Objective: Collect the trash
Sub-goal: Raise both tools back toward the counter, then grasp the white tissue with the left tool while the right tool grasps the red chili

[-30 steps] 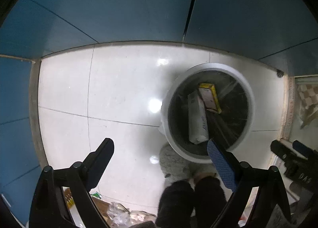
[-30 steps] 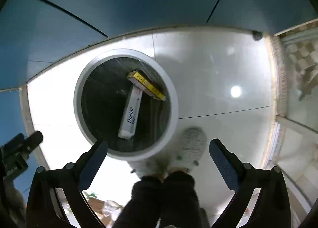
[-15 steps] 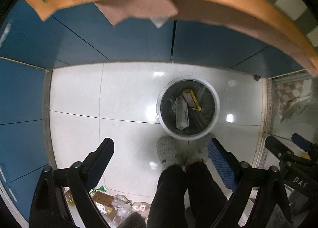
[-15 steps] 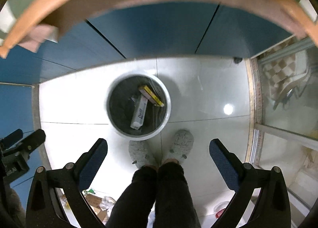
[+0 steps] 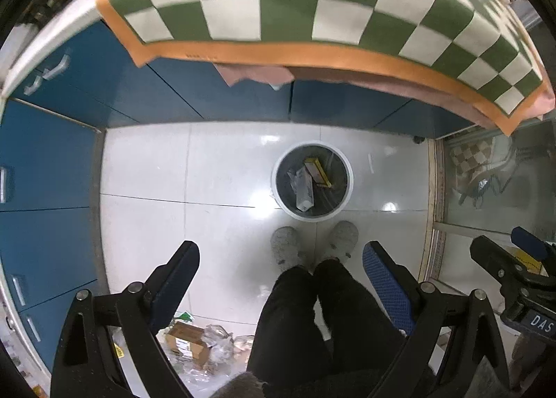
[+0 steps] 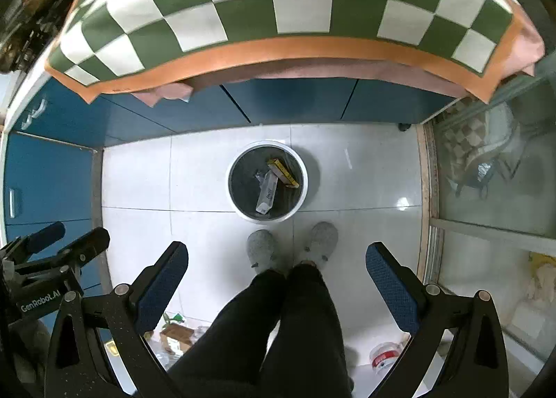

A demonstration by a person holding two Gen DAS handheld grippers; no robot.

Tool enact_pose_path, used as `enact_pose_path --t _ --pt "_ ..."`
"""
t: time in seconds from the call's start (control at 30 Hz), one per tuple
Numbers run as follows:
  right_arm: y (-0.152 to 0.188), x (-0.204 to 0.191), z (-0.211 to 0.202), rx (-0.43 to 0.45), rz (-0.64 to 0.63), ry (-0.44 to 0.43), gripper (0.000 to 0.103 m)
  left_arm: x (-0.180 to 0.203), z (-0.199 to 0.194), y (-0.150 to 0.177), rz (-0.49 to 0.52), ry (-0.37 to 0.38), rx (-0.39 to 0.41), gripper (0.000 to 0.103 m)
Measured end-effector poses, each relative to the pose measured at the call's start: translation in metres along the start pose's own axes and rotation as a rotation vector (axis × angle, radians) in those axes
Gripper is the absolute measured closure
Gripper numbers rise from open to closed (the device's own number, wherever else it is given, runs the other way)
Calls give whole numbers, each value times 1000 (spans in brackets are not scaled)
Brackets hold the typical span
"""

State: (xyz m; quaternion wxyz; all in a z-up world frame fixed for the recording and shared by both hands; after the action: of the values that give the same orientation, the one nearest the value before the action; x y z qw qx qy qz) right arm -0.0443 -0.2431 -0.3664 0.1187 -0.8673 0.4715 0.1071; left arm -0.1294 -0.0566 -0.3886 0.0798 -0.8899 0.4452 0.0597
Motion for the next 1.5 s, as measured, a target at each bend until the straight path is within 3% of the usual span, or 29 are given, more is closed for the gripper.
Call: enact_pose_path --t 0.2,0.33,0.43,0.6,0.8,0.87,0.93,1.1,1.13,1.17,1.2,1.23,1.33,1.43,1.5 --pt "-18 -15 -53 74 51 -85 0 -17 -59 -29 -36 -17 114 7" --pt "-58 -24 -92 155 88 -160 0 -21 -108 -82 -65 -47 273 7" --pt "-96 -19 -120 230 103 -186 0 -15 -136 -125 -70 -45 358 0" --pt "-170 24 -147 292 178 -202 0 7 -151 -197 -68 -79 380 0" --pt "-288 92 -122 294 300 -238 2 48 -134 -292 -109 -104 300 0" --pt "-326 109 -101 278 330 -226 23 58 -123 -320 -125 -114 265 0" --pt "-367 121 -73 243 353 -218 37 65 -109 -347 -148 -119 226 0" --pt "-429 124 -18 153 307 -143 47 76 -71 -407 -216 -86 130 0" --pt "-438 119 -19 187 265 -110 52 78 -62 -418 -232 -70 113 0" --pt "-449 109 -14 175 197 -80 71 81 -57 -425 -241 -61 100 0" --pt "-454 106 -7 151 170 -52 82 83 -51 -432 -251 -53 87 1" --pt "-463 102 -10 182 124 -16 94 86 -44 -441 -260 -32 76 1" --pt "-483 93 -8 183 19 11 96 99 -27 -459 -259 -2 43 3" --pt "-497 99 -13 182 -1 -5 96 105 -12 -466 -247 -8 13 30" --pt "-504 104 -19 187 0 -17 96 105 -19 -470 -246 -8 71 54"
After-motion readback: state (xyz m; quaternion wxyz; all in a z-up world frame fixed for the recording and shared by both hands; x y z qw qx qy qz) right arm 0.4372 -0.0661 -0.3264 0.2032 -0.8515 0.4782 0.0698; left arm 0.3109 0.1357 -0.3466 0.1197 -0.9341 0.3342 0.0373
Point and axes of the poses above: each gripper's, at about its wrist camera, not at the fingertips, and z roughly the way its jaws point, x to its right, y to its underside, the point moved 7 cm from there along z, roughly the way its jaws point, and after that the axes turned 11 degrees about -y, right-handed, at the moved point
